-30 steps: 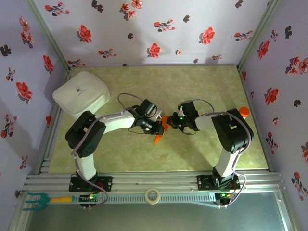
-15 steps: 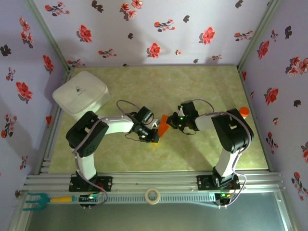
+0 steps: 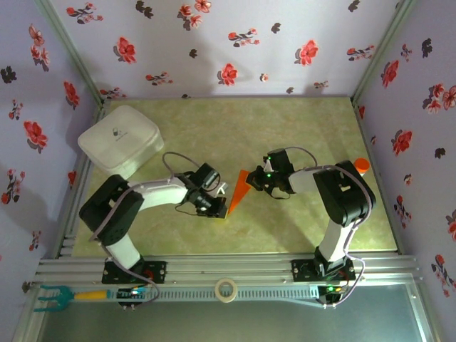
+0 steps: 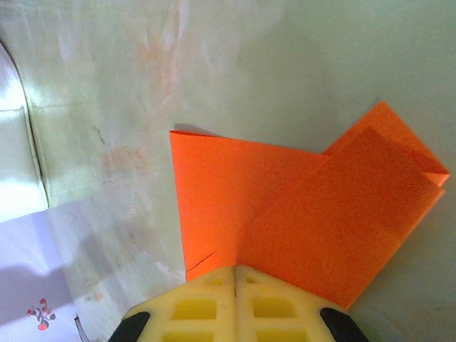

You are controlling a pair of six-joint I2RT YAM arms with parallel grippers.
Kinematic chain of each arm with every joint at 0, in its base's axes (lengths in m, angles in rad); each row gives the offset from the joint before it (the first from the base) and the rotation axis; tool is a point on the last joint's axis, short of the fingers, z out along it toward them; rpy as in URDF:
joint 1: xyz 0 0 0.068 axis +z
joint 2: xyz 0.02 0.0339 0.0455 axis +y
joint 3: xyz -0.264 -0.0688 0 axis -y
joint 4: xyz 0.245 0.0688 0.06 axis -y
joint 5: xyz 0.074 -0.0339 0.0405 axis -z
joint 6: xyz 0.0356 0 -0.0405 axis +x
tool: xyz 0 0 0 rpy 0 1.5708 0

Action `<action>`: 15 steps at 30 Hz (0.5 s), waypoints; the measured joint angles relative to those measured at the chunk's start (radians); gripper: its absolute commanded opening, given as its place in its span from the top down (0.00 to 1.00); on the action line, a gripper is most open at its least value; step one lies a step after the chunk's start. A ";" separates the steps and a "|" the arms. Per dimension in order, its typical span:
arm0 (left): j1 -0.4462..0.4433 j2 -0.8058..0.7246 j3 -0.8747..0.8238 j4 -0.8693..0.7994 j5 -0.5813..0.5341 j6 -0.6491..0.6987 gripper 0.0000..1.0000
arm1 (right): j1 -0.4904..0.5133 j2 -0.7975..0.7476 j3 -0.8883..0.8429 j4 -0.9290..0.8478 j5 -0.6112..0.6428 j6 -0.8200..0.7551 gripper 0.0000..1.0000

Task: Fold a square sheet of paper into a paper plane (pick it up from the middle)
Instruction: Fold the wing for the fifth time at the center of the table.

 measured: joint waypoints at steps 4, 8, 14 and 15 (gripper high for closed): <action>0.013 -0.009 0.071 0.007 0.004 0.000 0.98 | 0.000 0.000 0.000 0.000 -0.001 0.000 1.00; 0.026 0.095 0.206 0.034 0.026 0.000 0.97 | -0.001 0.000 0.000 0.001 -0.003 0.000 1.00; 0.031 0.261 0.327 0.076 0.045 -0.001 0.97 | -0.002 0.000 -0.002 0.005 -0.005 0.001 1.00; 0.031 0.283 0.333 0.080 0.047 -0.001 0.97 | -0.002 0.000 -0.002 0.005 -0.005 0.001 1.00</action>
